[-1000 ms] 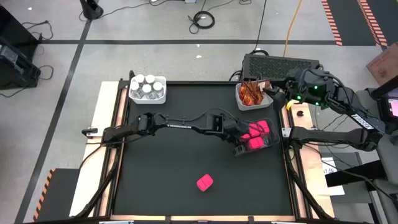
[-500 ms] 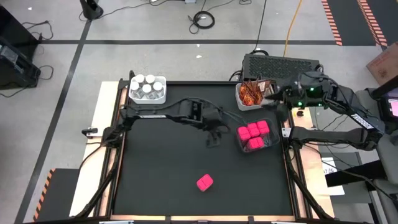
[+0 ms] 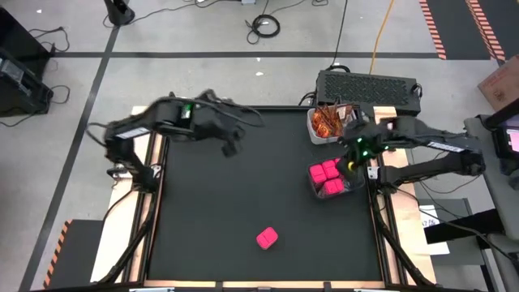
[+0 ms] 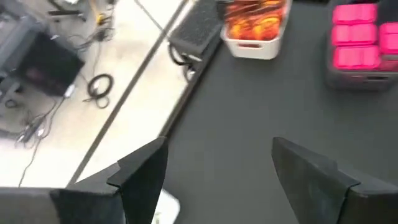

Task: Sort spices by type
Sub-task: Put the red seasoning can into the black transparent bin

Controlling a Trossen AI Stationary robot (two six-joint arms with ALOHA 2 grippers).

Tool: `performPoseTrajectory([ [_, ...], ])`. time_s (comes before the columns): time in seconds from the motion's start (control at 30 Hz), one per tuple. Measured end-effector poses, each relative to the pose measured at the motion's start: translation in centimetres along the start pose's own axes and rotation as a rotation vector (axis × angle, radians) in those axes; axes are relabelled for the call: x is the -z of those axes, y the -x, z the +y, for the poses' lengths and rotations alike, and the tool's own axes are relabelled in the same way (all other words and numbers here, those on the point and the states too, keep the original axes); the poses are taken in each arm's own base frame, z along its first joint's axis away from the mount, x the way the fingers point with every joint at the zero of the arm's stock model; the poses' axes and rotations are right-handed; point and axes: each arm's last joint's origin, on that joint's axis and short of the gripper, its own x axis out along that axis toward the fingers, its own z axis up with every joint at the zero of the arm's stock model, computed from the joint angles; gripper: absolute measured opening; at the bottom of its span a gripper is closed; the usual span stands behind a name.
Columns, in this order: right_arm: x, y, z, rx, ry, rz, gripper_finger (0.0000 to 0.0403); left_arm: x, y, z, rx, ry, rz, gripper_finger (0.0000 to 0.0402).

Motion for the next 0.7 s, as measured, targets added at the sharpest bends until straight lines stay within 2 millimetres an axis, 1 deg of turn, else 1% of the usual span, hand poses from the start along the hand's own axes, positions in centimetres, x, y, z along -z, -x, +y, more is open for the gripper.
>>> performPoseTrajectory([
  [0.07, 0.3, -1.6, 0.2, 0.016, -0.011, 0.038, 0.0029, 1.3, 0.7, 1.0, -0.020, 0.018, 0.002, 0.0290],
  [0.1, 0.5, -2.5, 0.3, 0.013, -0.013, 0.046, 0.0015, 2.2, 0.8, 1.4, -0.027, 0.025, 0.011, 0.0290],
  [0.13, 0.6, -3.4, 0.3, 0.009, -0.025, 0.048, 0.0010, 3.0, 0.8, 1.7, -0.029, 0.039, 0.014, 0.0290],
  [0.23, 1.3, -5.7, 0.2, -0.001, -0.089, 0.057, 0.0009, 5.8, 0.3, 2.3, -0.010, 0.094, -0.011, 0.0290],
  [0.27, 1.6, -6.4, 0.0, 0.011, -0.112, 0.054, 0.0006, 6.8, -0.1, 2.2, 0.005, 0.118, -0.023, 0.0290],
  [0.4, 2.6, -8.6, -0.5, 0.037, -0.166, 0.053, 0.0002, 9.9, -1.9, 1.7, 0.159, 0.209, -0.086, 0.0290],
  [0.5, 3.2, -9.7, -0.5, 0.021, -0.185, 0.052, 0.0001, 11.5, -3.3, 0.8, 0.259, 0.281, -0.103, 0.0290],
  [0.6, 3.3, -10.6, -0.4, 0.055, -0.205, 0.044, 0.0001, 12.7, -4.9, -0.1, 0.316, 0.308, -0.068, 0.0290],
  [0.7, 3.3, -11.2, -0.3, 0.082, -0.206, 0.054, 0.0001, 13.2, -6.0, -0.8, 0.354, 0.301, -0.033, 0.0290],
])
